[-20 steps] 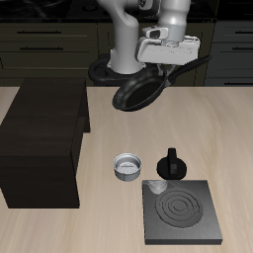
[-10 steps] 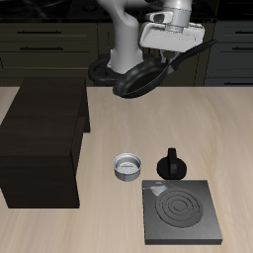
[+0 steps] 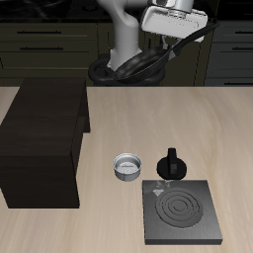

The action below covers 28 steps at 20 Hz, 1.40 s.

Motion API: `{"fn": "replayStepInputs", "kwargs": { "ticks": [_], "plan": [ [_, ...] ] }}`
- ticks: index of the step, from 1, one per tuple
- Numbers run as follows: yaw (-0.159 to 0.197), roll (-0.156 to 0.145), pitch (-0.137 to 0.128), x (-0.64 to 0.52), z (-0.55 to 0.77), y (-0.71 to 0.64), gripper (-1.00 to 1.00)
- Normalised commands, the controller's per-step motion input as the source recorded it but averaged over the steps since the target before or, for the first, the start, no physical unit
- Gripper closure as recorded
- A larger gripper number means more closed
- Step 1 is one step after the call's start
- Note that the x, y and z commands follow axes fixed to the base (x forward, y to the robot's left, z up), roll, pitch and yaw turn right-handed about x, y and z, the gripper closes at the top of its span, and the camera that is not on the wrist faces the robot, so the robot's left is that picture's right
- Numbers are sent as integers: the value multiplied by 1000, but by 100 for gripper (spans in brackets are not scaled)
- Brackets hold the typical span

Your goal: Place the frypan on top of the wooden shelf

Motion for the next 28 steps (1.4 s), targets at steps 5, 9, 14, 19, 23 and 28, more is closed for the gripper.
{"fn": "replayStepInputs", "kwargs": {
  "ticks": [5,9,14,19,23,28],
  "plan": [
    [-1,-36,-48,53,270,-156,100],
    [-9,-35,-13,86,199,-184,100],
    [-10,-42,-18,59,156,-137,100],
    [13,-10,-36,-17,207,-38,100],
    [6,-22,-51,-86,293,-140,100],
    [0,-41,-43,-40,248,-203,100]
  ]
}}
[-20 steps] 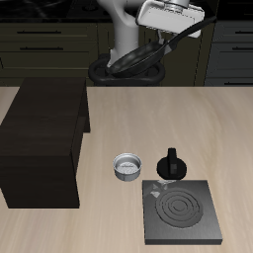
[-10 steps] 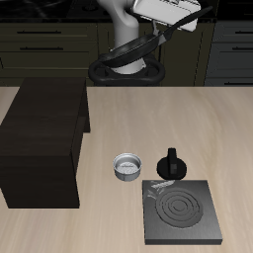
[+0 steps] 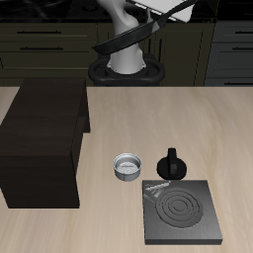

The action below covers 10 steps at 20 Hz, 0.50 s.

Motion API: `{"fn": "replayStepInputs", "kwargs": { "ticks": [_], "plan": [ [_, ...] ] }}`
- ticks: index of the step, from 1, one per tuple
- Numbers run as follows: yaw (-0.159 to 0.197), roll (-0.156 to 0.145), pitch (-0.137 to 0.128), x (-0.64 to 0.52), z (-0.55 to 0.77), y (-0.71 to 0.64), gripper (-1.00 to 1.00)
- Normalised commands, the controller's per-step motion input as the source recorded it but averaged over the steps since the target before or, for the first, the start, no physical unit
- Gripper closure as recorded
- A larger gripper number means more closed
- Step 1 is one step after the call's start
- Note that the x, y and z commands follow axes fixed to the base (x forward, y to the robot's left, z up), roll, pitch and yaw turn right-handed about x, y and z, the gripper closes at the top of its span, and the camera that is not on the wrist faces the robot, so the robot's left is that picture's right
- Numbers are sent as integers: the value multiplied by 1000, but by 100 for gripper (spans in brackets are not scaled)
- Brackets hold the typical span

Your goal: Place the frypan on top of the wooden shelf

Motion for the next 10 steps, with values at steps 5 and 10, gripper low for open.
{"fn": "replayStepInputs", "kwargs": {
  "ticks": [5,10],
  "plan": [
    [2,-30,-24,-21,145,-191,100],
    [36,-25,-52,-22,230,-284,100]
  ]
}}
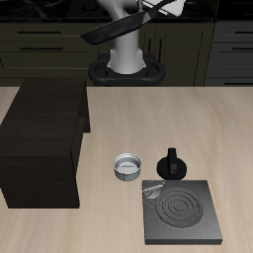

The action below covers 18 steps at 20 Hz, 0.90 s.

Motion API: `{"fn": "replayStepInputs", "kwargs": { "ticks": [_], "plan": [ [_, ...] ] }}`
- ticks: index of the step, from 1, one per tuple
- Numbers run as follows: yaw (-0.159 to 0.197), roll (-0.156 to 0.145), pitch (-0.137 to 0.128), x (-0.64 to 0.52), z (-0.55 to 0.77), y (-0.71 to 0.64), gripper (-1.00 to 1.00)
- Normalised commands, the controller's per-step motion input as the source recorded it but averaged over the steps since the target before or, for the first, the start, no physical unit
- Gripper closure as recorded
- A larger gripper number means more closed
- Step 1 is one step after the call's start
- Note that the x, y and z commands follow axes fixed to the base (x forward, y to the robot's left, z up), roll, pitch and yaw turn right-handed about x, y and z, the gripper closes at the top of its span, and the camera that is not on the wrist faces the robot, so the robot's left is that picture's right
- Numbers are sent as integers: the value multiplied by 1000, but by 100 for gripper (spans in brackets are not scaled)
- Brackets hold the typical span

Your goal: Place the frypan on top of the wooden shelf

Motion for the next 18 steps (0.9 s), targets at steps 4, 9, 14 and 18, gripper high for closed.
{"fn": "replayStepInputs", "kwargs": {
  "ticks": [4,9,14,18],
  "plan": [
    [-77,-61,11,66,169,-419,100],
    [-72,-64,-9,160,197,-394,100],
    [-17,-61,-20,166,153,-316,100],
    [-47,-75,17,315,102,-447,100]
  ]
}}
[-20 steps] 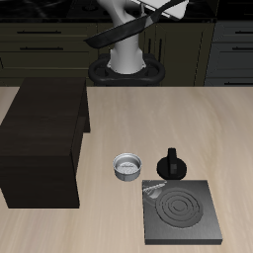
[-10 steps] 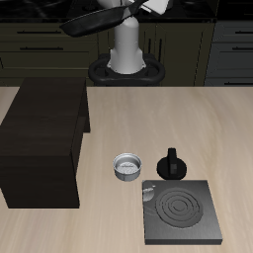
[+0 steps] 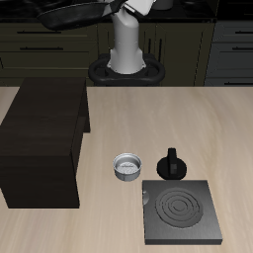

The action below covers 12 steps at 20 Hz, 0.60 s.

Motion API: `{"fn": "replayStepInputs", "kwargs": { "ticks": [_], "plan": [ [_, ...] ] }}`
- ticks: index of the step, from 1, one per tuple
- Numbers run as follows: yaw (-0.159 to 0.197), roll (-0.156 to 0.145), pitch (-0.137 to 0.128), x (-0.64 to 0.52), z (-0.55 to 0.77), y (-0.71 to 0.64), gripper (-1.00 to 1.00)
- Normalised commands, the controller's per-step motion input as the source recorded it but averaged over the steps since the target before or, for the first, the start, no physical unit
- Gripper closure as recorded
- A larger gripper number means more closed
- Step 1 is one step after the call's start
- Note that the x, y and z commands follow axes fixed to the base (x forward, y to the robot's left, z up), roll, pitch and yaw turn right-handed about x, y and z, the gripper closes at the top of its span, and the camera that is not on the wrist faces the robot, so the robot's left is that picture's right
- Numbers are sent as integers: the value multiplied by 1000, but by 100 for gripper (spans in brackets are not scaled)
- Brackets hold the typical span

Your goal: Place the frypan on top of the wooden shelf

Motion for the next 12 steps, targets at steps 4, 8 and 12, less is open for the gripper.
{"fn": "replayStepInputs", "kwargs": {
  "ticks": [4,8,12],
  "plan": [
    [-32,11,16,292,10,-222,100],
    [9,5,27,334,-32,-306,100],
    [5,4,36,273,-57,-173,100]
  ]
}}
